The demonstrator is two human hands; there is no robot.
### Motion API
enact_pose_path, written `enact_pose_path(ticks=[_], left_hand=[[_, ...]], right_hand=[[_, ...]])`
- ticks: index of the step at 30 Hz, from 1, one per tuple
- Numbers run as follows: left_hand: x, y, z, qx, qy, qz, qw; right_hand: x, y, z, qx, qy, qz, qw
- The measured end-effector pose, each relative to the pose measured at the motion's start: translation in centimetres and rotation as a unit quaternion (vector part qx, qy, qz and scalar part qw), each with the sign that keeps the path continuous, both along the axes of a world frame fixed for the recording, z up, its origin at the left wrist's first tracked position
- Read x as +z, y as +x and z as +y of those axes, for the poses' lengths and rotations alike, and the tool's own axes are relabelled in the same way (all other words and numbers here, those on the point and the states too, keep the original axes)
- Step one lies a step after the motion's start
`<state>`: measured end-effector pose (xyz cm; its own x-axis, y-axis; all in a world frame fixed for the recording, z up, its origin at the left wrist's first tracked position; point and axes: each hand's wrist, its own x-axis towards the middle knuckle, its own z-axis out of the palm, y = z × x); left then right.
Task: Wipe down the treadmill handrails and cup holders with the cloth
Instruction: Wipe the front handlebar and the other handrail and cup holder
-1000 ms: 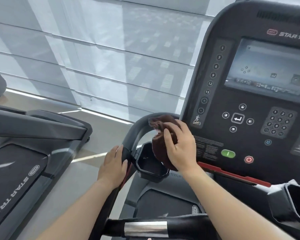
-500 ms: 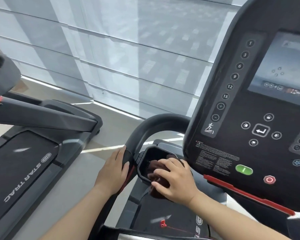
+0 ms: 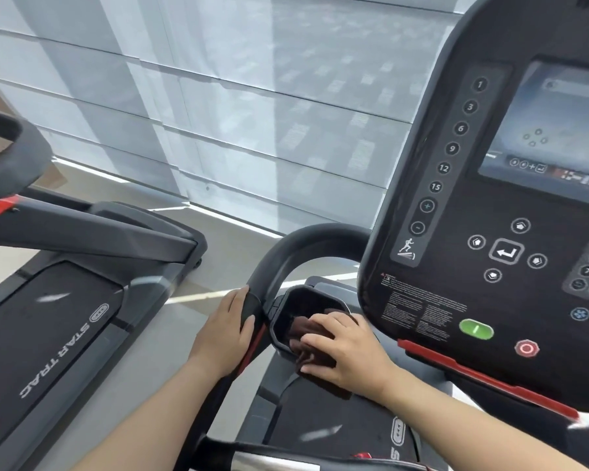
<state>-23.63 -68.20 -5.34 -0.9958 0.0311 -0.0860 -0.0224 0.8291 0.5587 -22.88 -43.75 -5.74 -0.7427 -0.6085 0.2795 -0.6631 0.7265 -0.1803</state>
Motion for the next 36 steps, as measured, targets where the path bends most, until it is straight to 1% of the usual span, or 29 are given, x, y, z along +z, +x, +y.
enact_pose_path(ticks=[3,5,6,8,11,12,14,16,19,20,22,23,24,26,27,31,33,36], left_hand=[[0.0,0.0,0.0,-0.001,0.001,0.002,1.0],[0.1,0.0,0.0,0.0,0.003,0.006,1.0],[0.1,0.0,0.0,0.0,0.003,0.007,1.0],[0.1,0.0,0.0,0.005,0.005,0.012,1.0],[0.2,0.0,0.1,0.007,0.007,0.017,1.0],[0.1,0.0,0.1,0.006,0.007,0.016,1.0],[-0.1,-0.1,0.0,0.007,0.011,0.018,1.0],[-0.2,-0.2,-0.2,0.007,0.012,0.021,1.0],[-0.4,-0.3,-0.2,0.007,0.01,0.019,1.0],[-0.4,-0.2,-0.1,0.008,0.011,0.02,1.0],[-0.4,-0.3,-0.1,0.008,0.016,0.024,1.0],[-0.4,-0.3,-0.2,0.007,0.018,0.024,1.0],[-0.3,-0.3,-0.2,0.004,0.018,0.022,1.0],[-0.2,-0.3,-0.2,0.004,0.014,0.015,1.0],[-0.1,-0.2,-0.2,0.007,0.013,0.011,1.0],[0.1,-0.2,-0.1,0.018,-0.004,-0.002,1.0],[0.1,-0.2,-0.1,0.023,-0.011,0.0,1.0],[0.2,-0.1,-0.1,0.051,-0.005,0.008,0.999]], right_hand=[[1.7,0.1,-1.0,-0.071,-0.14,-0.054,0.986],[3.4,-0.6,-1.9,-0.108,-0.209,-0.048,0.971],[4.2,-1.3,-2.6,-0.123,-0.22,-0.035,0.967],[4.6,-3.4,-4.0,-0.154,-0.197,-0.038,0.967],[3.0,-5.6,-5.7,-0.195,-0.081,-0.127,0.969],[2.3,-5.7,-5.9,-0.196,-0.048,-0.143,0.969],[1.2,-5.4,-5.9,-0.159,-0.015,-0.126,0.979],[1.1,-6.0,-5.2,-0.128,-0.014,-0.125,0.984],[1.7,-7.5,-4.9,-0.208,-0.057,-0.187,0.958],[1.6,-7.2,-5.2,-0.205,-0.049,-0.176,0.961],[1.1,-6.0,-5.9,-0.149,-0.022,-0.124,0.981],[0.8,-5.8,-5.9,-0.128,-0.022,-0.113,0.985],[1.0,-6.1,-5.7,-0.134,-0.026,-0.126,0.983],[1.5,-7.5,-5.4,-0.195,-0.054,-0.181,0.962],[1.7,-7.9,-5.4,-0.21,-0.06,-0.198,0.955],[2.7,-5.9,-5.6,-0.159,-0.043,-0.163,0.973],[3.4,-5.0,-5.6,-0.15,-0.029,-0.151,0.977],[4.0,-4.2,-6.8,-0.113,0.015,-0.154,0.982]])
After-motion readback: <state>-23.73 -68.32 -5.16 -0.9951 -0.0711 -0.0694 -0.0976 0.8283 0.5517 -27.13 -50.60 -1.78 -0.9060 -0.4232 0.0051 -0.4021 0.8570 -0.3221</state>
